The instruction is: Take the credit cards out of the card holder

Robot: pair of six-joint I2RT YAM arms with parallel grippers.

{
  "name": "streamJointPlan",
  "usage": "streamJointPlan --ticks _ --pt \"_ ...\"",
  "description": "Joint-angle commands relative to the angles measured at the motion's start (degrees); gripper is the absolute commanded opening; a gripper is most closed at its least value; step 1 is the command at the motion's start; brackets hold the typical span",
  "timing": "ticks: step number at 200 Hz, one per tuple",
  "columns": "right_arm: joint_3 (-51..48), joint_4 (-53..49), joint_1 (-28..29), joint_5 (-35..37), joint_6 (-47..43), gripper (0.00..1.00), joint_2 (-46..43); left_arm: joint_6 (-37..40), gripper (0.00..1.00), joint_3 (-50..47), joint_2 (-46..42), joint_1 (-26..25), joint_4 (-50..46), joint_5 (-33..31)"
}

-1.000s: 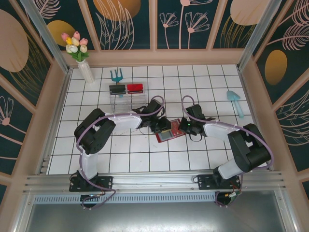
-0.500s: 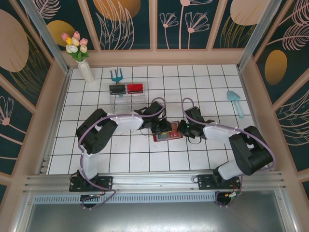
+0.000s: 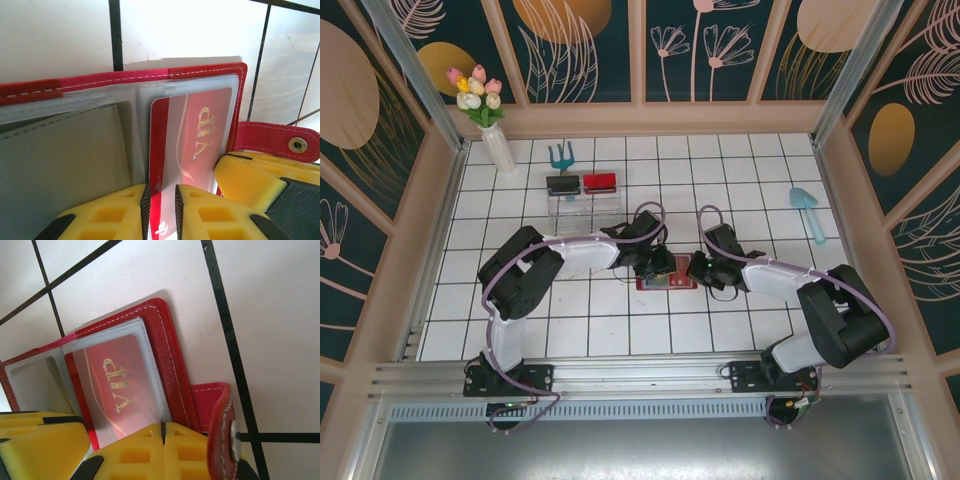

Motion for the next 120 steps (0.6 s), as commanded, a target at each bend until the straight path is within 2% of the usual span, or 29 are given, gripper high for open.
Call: streamJointPlan --ticks 1,38,79,120 --pt "-0.9 -3.8 0.6 -1.0 0.4 0.01 0.3 3.1 0.24 0.8 0.5 -0.3 -8.3 -6.7" --pt "-0.9 -3.6 0.6 -0.9 0.3 0.01 0.7 3.8 0.24 1.9 1.1 -0.3 -9.3 -6.7" --pt "-0.6 -3.7 0.6 -1.0 0.1 0.01 1.2 1.9 0.23 -0.7 1.6 -0.3 1.6 2.0" --pt "-0.2 -3.9 0.6 -0.8 -0.1 0.01 1.4 3.4 0.24 -0.5 1.6 -0.3 -1.7 0.3"
